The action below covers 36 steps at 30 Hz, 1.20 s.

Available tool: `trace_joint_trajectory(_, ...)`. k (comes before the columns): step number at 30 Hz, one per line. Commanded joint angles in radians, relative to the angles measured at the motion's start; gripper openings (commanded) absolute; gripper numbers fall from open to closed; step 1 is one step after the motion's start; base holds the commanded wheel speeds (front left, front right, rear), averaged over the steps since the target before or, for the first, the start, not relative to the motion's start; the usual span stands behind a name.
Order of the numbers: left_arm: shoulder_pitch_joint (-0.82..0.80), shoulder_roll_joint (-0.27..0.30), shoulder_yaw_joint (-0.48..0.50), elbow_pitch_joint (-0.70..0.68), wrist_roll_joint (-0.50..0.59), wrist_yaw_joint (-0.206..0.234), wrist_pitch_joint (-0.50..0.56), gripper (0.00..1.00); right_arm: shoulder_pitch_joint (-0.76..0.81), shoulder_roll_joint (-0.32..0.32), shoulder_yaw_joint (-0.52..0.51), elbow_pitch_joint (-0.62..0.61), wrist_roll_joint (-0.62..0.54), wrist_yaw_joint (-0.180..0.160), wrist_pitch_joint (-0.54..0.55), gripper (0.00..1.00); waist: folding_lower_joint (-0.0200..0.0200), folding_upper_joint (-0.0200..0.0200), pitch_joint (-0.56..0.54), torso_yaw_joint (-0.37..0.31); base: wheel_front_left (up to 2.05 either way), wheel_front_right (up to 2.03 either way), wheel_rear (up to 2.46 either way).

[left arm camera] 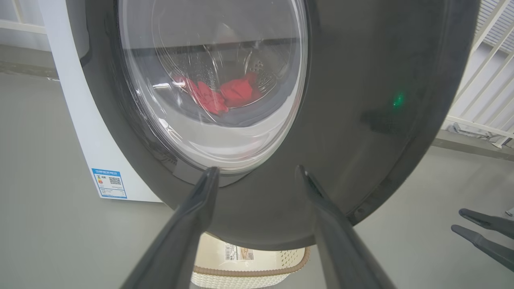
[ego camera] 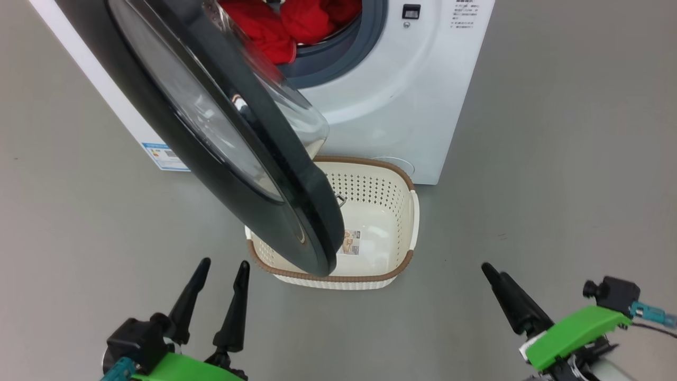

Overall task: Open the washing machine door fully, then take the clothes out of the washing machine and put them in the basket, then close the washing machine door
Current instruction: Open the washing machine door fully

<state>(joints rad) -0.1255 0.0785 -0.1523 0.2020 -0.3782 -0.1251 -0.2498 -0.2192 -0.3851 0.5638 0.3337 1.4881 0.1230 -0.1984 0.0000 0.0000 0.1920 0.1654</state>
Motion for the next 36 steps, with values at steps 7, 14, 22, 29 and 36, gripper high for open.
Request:
trace_joint_trajectory(7,0.013,0.020,0.041,-0.013,0.005,-0.006,-0.012,1.00,0.073,-0.040,-0.013,0.030,-0.122,0.008,-0.059,1.00,0.0000,0.0000,-0.011,-0.006,0.00,0.00,0.00)
trace_joint_trajectory(14,0.026,0.022,0.060,-0.008,0.003,-0.006,-0.012,1.00,0.129,0.050,-0.230,0.063,-0.460,0.008,-0.063,1.00,0.0000,0.0000,-0.017,-0.014,0.00,0.00,0.00)
trace_joint_trajectory(22,0.024,0.024,0.066,-0.002,0.004,-0.006,-0.012,1.00,0.227,0.205,-0.464,-0.050,-0.897,0.008,-0.063,1.00,0.0000,0.0000,-0.015,-0.017,0.00,0.00,0.00)
trace_joint_trajectory(29,0.017,0.022,0.071,-0.005,0.008,-0.006,-0.012,1.00,0.282,0.311,-0.643,-0.195,-1.151,0.008,-0.063,1.00,0.0000,0.0000,-0.010,-0.016,0.00,0.00,0.00)
trace_joint_trajectory(36,0.018,0.020,0.076,-0.008,0.008,-0.006,-0.012,1.00,0.331,0.334,-0.716,-0.253,-1.206,0.008,-0.063,1.00,0.0000,0.0000,-0.010,-0.014,0.00,0.00,0.00)
